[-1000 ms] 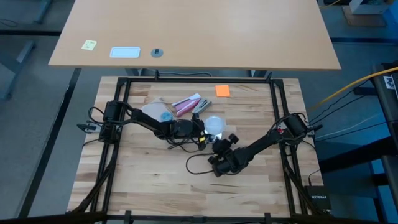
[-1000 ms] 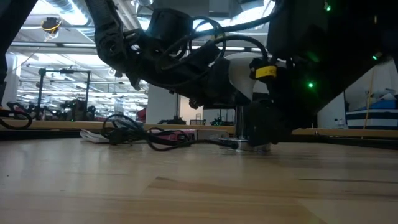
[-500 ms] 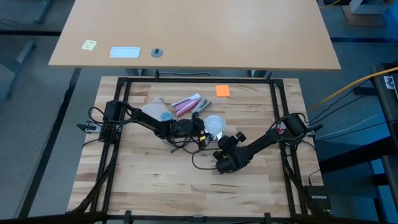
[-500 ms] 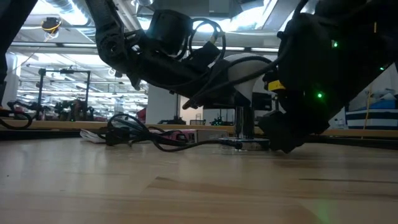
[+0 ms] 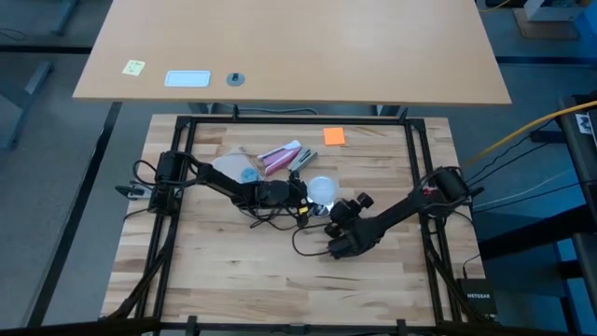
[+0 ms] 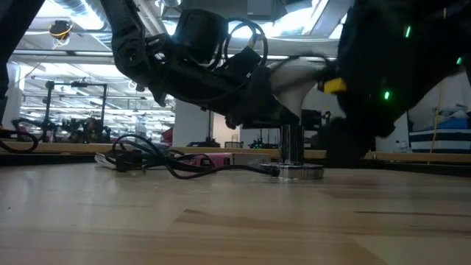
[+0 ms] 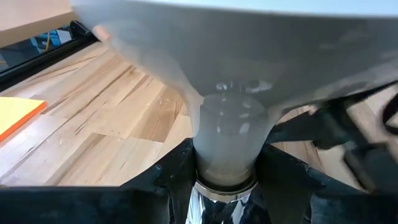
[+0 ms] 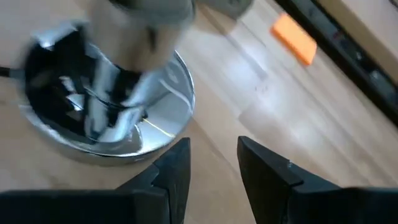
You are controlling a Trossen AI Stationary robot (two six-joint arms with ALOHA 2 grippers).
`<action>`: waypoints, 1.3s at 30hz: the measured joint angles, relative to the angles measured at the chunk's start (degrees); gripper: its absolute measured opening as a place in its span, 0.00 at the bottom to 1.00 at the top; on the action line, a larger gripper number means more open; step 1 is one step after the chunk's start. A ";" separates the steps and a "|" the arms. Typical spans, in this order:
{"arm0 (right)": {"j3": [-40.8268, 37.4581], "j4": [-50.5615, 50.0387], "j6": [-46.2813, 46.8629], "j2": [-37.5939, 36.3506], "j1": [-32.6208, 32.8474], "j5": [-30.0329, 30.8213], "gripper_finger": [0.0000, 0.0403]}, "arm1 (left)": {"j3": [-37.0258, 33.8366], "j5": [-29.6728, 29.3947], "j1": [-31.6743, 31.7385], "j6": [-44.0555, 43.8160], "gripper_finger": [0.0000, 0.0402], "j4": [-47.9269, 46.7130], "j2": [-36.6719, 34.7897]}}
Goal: Screw lightbulb
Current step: Insert the white lightbulb into the silver desk lamp
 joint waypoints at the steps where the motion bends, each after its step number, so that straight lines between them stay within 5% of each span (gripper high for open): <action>1: 0.04 0.22 -1.71 -0.93 0.50 0.11 0.34 | -0.02 -0.03 0.00 0.01 0.37 0.22 0.03; 10: 0.13 0.20 -9.70 -6.13 3.36 -0.24 0.34 | -0.10 -0.37 -0.10 2.88 0.40 1.04 0.10; 24: 0.15 0.27 -9.83 -6.13 3.26 -1.83 0.34 | -0.12 -2.43 -0.57 3.16 0.63 1.28 -0.10; 39: 0.17 -0.95 -9.88 -6.17 3.28 -3.21 0.34 | -0.12 -5.84 -1.36 2.87 0.63 0.02 -1.06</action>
